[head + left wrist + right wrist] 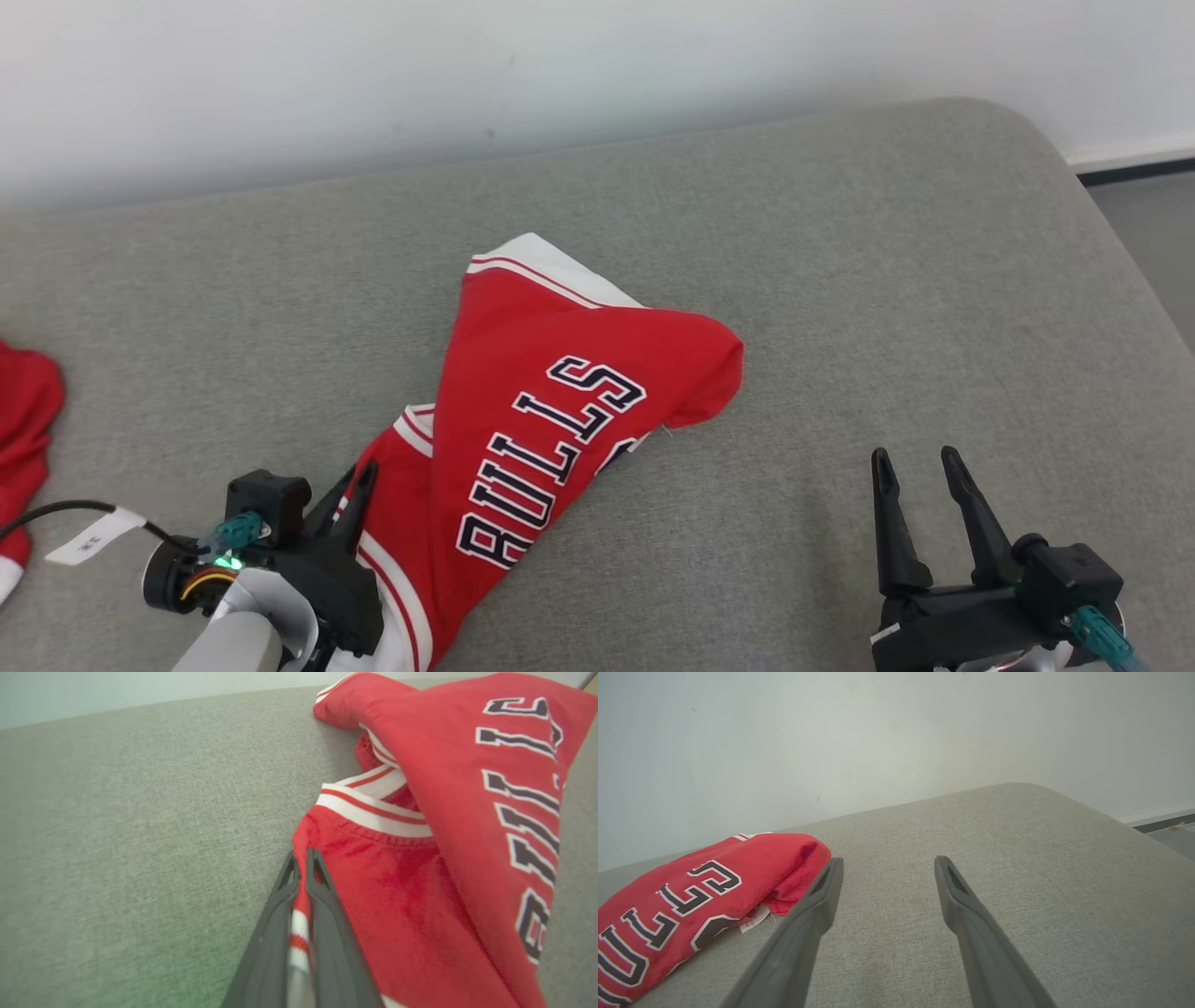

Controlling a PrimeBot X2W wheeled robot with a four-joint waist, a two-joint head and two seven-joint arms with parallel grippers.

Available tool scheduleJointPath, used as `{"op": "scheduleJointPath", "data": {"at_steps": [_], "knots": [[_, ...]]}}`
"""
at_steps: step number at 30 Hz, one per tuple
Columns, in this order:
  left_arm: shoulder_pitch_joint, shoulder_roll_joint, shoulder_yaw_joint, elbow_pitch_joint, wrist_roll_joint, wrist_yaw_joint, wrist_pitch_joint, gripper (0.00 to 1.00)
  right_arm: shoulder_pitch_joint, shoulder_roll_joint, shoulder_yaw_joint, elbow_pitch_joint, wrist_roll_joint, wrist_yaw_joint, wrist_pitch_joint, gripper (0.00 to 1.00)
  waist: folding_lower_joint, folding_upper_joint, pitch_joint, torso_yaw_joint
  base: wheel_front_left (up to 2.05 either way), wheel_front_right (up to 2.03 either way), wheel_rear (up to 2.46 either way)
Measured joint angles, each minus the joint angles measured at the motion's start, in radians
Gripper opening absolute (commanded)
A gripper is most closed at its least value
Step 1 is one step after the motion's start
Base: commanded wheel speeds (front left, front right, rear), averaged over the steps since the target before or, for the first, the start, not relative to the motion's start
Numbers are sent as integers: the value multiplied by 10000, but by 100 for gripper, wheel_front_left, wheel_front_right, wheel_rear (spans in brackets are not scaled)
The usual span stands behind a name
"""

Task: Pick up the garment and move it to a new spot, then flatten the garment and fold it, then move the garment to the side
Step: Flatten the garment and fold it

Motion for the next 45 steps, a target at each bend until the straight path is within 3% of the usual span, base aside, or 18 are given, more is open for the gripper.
{"op": "scheduleJointPath", "data": {"at_steps": [7,18,21,26,27,28,39,45], "knots": [[839,90,495,-1419,-100,869,-706,0,294,6,-130,38,-23,0,4,100,-1,0,-373,707,0,0,0],[4239,382,1166,-4579,-771,2614,-593,0,449,-2,-107,71,-6,0,0,100,-2,-1,-833,2038,0,0,0],[4941,391,1239,-4963,-930,2884,-466,0,453,-2,-40,111,-8,0,2,100,-3,-1,-899,2273,0,0,0],[5282,314,1258,-4974,-1216,2888,-426,0,463,0,12,182,-10,0,2,100,-3,-1,-946,2402,0,0,0],[5271,326,1244,-4961,-1172,2930,-441,40,461,2,33,188,-10,0,2,100,-3,-1,-943,2378,0,0,0],[5271,326,1244,-4961,-1172,2930,-441,99,461,2,33,188,-10,0,2,100,-3,-1,-943,2378,0,0,0],[4963,311,1582,-5432,-604,2928,-1012,100,438,0,15,253,-10,0,0,100,-1,-1,-939,2058,0,0,0],[4013,372,1423,-4861,-546,2393,-995,100,345,2,104,259,-29,0,0,100,-1,-1,-894,1757,0,0,0]]}}
